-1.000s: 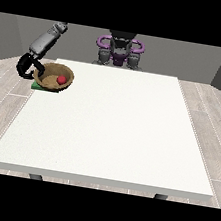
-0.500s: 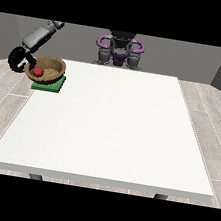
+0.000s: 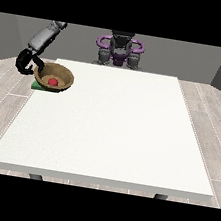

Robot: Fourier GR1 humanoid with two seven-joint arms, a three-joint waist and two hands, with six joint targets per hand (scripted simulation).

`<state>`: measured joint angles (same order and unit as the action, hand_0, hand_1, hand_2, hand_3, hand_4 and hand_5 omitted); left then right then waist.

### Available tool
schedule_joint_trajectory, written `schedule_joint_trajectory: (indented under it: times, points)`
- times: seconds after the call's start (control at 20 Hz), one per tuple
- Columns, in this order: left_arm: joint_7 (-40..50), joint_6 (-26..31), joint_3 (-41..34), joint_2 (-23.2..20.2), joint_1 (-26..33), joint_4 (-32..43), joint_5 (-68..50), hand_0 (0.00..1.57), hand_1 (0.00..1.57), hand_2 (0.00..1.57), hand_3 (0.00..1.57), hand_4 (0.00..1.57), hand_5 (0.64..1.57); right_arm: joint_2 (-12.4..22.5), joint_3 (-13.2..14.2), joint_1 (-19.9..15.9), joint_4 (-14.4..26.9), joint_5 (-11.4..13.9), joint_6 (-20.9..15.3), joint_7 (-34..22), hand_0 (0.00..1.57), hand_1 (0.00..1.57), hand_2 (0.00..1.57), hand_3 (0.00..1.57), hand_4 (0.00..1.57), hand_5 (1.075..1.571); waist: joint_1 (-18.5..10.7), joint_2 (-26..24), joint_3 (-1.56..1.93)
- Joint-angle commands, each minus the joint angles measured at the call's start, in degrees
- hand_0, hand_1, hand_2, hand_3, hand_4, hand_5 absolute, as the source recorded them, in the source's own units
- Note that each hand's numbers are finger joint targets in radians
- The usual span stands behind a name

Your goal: Pick the cup and pour the ball into the bowl, then pick the bowl and place it on the pad

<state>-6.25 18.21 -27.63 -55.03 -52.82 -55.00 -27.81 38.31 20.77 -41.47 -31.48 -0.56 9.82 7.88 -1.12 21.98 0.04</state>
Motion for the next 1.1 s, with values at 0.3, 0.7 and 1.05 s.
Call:
schedule_joint_trajectory:
  times: [0.3,0.7,1.05]
  points:
    - [-1.5,-1.4,-1.9,-0.6,1.0,-3.8,-1.3,0.0,0.0,0.0,0.0,0.0,1.521,4.5,6.8,-0.3,7.6,-4.7,-1.2,-2.0,1.57,1.57,1.57,1.57,0.5,1.561,0.2,3.4,0.06]
    - [2.8,-0.7,-2.7,-2.8,2.3,-5.8,-3.9,0.0,0.0,0.0,0.0,0.0,1.517,6.8,7.5,-1.2,9.8,-4.7,-2.6,-0.5,0.69,0.69,0.57,1.02,0.0,1.535,-1.0,3.3,0.06]
    - [1.3,-0.6,-1.7,-1.6,3.1,-2.9,-3.3,0.0,0.0,0.0,0.0,0.0,1.515,9.6,7.7,-6.0,8.0,-6.5,1.7,-5.9,0.2,0.2,0.3,0.45,0.0,1.476,0.6,1.1,-0.02]
